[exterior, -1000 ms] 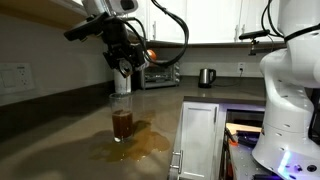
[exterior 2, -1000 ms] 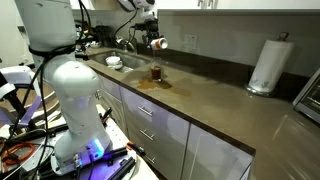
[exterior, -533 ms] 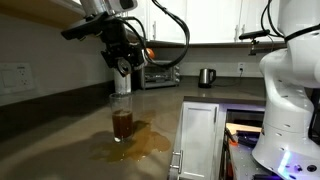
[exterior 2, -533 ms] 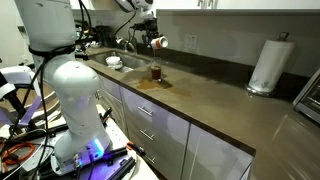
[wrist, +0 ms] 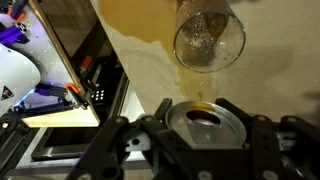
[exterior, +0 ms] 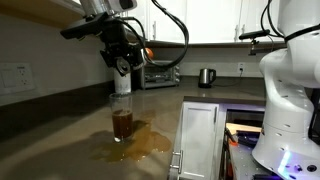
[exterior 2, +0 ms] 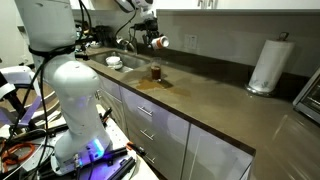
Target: Pour the contents from the can into the glass cup then put the can on the table
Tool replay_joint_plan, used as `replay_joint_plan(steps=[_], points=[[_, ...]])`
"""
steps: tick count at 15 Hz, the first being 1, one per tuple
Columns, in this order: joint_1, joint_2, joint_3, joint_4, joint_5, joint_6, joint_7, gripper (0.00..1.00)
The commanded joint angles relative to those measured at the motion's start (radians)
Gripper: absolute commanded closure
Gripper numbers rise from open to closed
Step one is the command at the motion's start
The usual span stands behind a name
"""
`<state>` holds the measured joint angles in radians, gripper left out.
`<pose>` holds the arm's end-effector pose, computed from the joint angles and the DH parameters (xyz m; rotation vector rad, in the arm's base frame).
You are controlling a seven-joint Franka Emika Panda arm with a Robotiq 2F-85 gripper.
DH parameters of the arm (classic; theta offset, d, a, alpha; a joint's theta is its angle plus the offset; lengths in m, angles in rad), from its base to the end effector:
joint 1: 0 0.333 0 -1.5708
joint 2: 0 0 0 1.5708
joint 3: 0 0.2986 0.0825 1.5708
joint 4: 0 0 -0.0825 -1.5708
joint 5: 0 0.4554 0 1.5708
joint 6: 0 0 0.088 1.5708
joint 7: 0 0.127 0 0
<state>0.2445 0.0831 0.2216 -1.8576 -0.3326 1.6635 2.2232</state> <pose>0.5661 0.2398 0.3963 1.8632 -2.0747 0.3362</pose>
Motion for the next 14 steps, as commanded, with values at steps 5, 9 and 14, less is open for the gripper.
replay_joint_plan(steps=[5, 9, 14], points=[[0.016, -0.005, 0.001, 0.000, -0.038, 0.017, -0.017, 0.75], [0.005, -0.022, -0.008, -0.029, -0.020, 0.061, -0.016, 0.75], [-0.011, -0.053, -0.033, -0.091, -0.001, 0.147, -0.016, 0.75]])
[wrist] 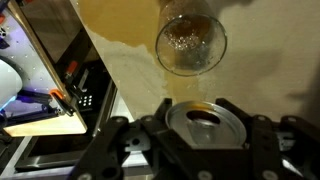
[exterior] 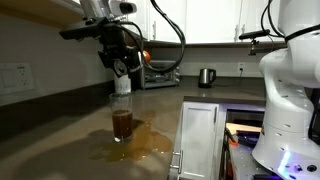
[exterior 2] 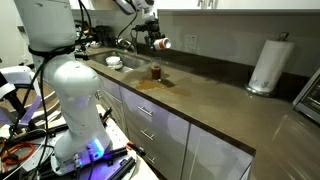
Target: Pour the contents from the can into the glass cup then put the can on the table
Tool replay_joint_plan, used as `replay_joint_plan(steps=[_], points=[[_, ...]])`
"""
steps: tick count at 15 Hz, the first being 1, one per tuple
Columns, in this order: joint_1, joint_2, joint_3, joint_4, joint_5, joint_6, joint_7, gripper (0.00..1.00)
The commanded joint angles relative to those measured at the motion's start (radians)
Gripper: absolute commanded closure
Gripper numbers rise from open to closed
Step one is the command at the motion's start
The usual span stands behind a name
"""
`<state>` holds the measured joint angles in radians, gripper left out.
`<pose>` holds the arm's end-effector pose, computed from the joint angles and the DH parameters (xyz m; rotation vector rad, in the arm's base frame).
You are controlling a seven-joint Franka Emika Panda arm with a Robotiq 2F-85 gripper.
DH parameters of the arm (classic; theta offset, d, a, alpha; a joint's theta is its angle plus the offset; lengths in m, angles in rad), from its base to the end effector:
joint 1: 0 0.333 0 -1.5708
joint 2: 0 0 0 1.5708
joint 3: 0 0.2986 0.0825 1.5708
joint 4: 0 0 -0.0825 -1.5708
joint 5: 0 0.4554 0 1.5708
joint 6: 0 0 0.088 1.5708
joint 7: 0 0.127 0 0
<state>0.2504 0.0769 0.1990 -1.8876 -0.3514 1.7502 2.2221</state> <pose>0.5743 0.2339 0.3896 1.9035 -2.1049 0.3804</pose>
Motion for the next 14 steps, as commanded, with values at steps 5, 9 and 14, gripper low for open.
replay_joint_plan(steps=[5, 9, 14], points=[[-0.042, -0.112, -0.040, -0.166, 0.044, 0.161, -0.010, 0.75], [-0.068, -0.193, -0.053, -0.283, 0.043, 0.291, -0.006, 0.75], [-0.114, -0.274, -0.074, -0.446, 0.029, 0.555, -0.024, 0.75]])
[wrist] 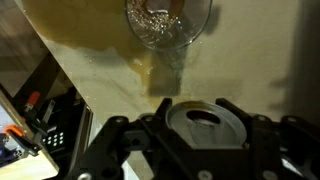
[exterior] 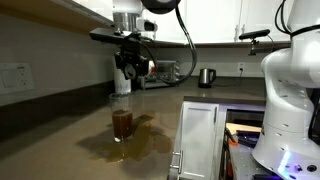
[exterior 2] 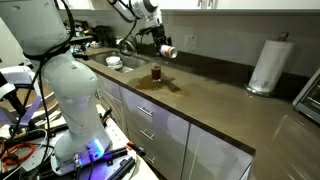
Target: Pour the contents from the can into the glass cup then put the can on the table
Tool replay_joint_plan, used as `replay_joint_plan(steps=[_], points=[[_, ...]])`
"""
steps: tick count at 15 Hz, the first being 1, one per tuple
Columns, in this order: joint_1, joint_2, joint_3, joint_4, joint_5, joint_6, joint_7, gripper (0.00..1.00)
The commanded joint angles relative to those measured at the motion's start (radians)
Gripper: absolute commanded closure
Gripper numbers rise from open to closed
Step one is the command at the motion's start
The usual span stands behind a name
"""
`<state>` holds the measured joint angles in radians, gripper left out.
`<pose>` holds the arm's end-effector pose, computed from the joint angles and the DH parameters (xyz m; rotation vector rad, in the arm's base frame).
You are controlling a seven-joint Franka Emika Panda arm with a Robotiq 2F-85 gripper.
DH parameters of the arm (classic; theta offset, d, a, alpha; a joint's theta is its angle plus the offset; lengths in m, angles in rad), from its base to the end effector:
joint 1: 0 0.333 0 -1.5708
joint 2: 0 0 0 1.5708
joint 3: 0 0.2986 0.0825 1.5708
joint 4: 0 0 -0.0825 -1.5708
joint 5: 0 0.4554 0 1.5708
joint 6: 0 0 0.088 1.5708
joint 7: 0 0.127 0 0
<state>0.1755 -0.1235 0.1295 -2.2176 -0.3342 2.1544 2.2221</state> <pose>0.5569 0.1555 0.3644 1.9792 -2.3468 0.4687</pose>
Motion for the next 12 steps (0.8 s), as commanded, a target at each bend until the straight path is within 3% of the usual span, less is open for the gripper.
replay_joint_plan(steps=[1, 4, 5, 6, 12], points=[[-0.052, -0.083, -0.009, -0.145, 0.010, 0.207, -0.027, 0.75], [-0.089, -0.103, -0.025, -0.226, 0.014, 0.378, -0.059, 0.75], [-0.090, -0.062, 0.005, -0.162, 0.009, 0.289, -0.027, 0.75], [-0.099, -0.065, 0.004, -0.176, 0.009, 0.306, -0.030, 0.50], [-0.099, -0.062, 0.016, -0.173, 0.008, 0.304, -0.029, 0.50]])
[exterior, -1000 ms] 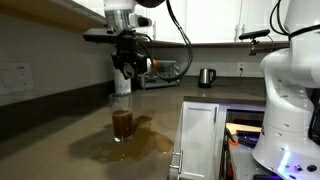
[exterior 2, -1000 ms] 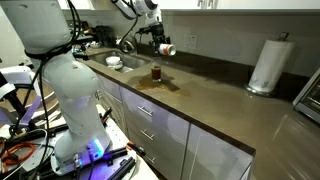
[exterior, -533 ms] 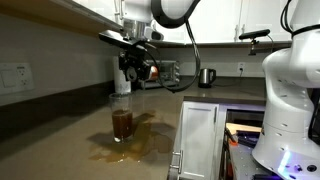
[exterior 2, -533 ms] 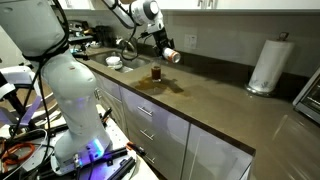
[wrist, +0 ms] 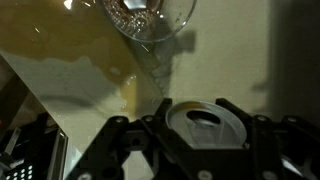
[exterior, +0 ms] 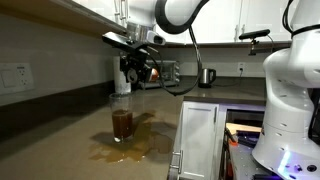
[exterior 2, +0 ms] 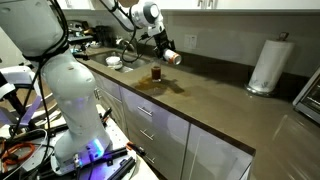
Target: Pour the contents from the can into the glass cup then put the can on the table
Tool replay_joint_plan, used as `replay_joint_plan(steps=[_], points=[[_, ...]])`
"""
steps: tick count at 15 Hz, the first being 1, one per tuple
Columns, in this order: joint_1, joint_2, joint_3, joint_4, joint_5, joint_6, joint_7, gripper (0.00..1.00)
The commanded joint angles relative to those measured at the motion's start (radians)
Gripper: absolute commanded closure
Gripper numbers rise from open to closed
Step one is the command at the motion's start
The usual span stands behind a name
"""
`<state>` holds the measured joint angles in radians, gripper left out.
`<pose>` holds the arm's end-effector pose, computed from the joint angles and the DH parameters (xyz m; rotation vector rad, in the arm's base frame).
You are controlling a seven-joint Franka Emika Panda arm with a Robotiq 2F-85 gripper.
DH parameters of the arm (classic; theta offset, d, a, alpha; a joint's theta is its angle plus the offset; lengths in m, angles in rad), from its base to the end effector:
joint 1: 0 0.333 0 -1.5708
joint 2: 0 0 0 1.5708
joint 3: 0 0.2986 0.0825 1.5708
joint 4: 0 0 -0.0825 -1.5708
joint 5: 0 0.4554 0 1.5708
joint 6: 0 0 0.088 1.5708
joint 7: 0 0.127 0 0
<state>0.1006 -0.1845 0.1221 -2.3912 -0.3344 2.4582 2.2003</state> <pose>0.5462 0.1186 0.3363 -1.9085 2.2684 -0.4995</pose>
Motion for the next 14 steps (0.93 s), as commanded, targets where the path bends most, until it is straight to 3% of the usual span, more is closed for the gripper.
replay_joint_plan(steps=[1, 11, 12, 14], points=[[-0.024, -0.001, 0.023, 0.000, 0.009, 0.000, -0.007, 0.50], [-0.024, -0.001, 0.023, 0.000, 0.009, 0.000, -0.007, 0.50], [-0.024, -0.001, 0.023, 0.000, 0.009, 0.000, -0.007, 0.75], [-0.028, -0.016, 0.016, -0.014, 0.021, 0.023, -0.004, 0.75]])
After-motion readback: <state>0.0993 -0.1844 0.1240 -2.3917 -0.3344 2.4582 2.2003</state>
